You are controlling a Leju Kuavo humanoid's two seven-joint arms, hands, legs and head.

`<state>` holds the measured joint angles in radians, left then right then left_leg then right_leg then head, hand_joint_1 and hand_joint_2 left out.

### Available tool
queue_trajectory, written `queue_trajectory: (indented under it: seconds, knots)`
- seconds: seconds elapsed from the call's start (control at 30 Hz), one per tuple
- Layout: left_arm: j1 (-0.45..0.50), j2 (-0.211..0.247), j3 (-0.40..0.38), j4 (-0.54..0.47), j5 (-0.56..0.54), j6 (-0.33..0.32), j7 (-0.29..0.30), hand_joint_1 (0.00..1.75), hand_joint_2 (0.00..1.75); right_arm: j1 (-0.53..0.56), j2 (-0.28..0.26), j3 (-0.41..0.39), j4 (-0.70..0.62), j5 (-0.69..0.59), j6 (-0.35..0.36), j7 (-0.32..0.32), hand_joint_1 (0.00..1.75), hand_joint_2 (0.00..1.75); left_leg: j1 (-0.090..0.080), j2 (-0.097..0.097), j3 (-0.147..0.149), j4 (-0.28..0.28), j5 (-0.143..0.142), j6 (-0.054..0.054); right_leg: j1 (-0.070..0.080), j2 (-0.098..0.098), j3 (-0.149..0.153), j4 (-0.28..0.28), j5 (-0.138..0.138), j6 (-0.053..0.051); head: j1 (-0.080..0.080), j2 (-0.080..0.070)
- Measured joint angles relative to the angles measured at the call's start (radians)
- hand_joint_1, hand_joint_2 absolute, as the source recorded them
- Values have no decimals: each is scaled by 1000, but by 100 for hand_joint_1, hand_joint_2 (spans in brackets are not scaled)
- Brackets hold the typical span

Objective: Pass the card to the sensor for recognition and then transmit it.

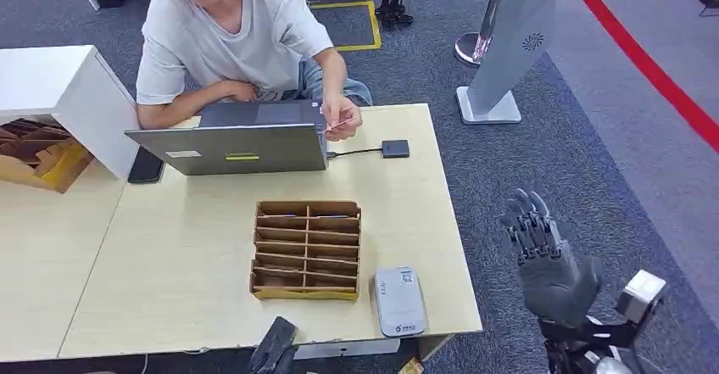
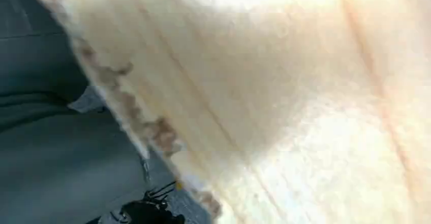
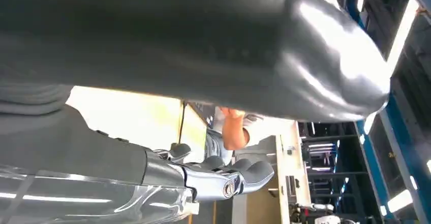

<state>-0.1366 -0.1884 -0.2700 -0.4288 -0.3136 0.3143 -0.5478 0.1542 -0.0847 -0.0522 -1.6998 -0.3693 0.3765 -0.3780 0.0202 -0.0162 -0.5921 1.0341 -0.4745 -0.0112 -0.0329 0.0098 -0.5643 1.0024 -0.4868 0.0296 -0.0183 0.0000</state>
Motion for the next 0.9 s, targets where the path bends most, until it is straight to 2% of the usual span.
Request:
queue_trajectory:
  seconds: [0.6,0.9]
  knots:
    - [49,31,-85,-42,-2,40,-2,0,0,25,1,-31,-16,3,13,-2,0,0,0,0,0,0,0,0,0,0,0,0,0,0,0,0]
    - [85,57,-150,-65,-22,126,3,0,0,45,13,-59,-23,7,30,-10,0,0,0,0,0,0,-1,0,0,0,0,0,-1,0,0,0]
